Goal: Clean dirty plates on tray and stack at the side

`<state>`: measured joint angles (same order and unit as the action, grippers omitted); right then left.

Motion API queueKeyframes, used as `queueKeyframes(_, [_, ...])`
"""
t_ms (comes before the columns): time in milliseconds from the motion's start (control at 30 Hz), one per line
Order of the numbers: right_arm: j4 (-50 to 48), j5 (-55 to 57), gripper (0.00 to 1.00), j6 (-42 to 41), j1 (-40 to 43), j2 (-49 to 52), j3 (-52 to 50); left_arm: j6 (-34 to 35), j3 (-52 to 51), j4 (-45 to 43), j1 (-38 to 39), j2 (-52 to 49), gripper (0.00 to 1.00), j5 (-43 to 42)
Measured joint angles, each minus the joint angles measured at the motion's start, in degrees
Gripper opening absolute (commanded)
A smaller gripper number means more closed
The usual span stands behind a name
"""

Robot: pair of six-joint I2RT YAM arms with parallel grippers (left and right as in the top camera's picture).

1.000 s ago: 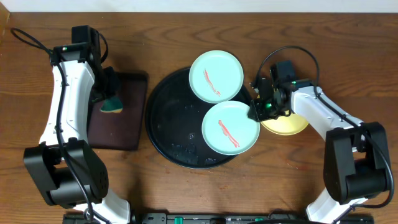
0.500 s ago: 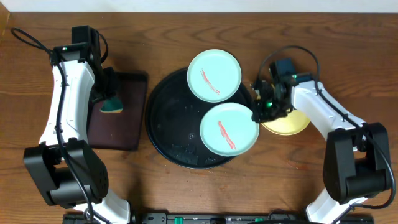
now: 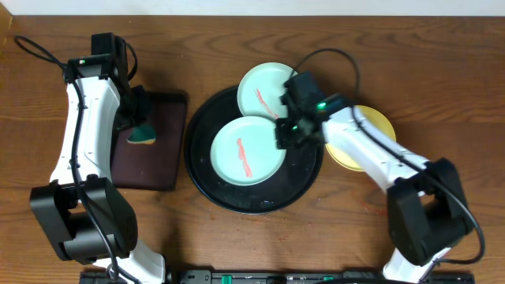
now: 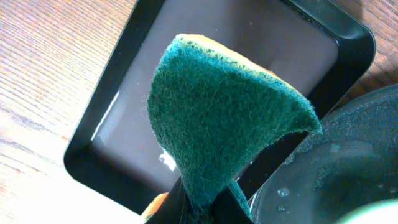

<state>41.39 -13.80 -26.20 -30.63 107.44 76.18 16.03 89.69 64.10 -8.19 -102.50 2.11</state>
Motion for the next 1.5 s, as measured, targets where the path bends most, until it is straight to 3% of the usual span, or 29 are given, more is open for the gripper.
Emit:
queueKeyframes(233, [-0.5, 3.0, 0.01, -3.0, -4.6, 4.2, 0.0, 0.0, 0.0, 0.0, 0.0, 0.0, 0.07, 0.0])
queueKeyframes(333, [-0.6, 3.3, 0.13, -3.7, -4.6, 5.2, 0.0, 0.0, 0.0, 0.0, 0.0, 0.0, 0.07, 0.0])
queueKeyframes(467, [-0.6, 3.0, 0.36, -3.8, -4.3, 5.5, 0.0, 0.0, 0.0, 0.0, 0.0, 0.0, 0.08, 0.0])
queueKeyframes(633, [0.1, 0.0, 0.42, -0.3, -3.2, 5.5, 0.0, -0.1, 0.0, 0.4, 0.0, 0.0, 0.07, -0.3])
queueKeyframes(1033, [-2.1, -5.2, 0.29, 7.1, -0.3, 6.5, 0.0, -6.9, 0.0, 2.1, 0.3, 0.0, 0.07, -17.9])
queueKeyframes(1100, [-2.1, -5.7, 0.21, 7.6, -0.4, 7.3, 0.0, -7.1, 0.0, 2.5, 0.8, 0.0, 0.07, -19.3])
queueKeyframes(1167, [-2.1, -6.0, 0.01, 8.3, -0.4, 8.0, 0.0, -7.1, 0.0, 2.7, 1.6, 0.0, 0.07, -20.1])
queueKeyframes(1500, [-4.3, -5.4, 0.01, 4.4, -0.6, 8.4, 0.0, -2.1, -3.6, -2.8, 11.2, 0.0, 0.07, -18.1])
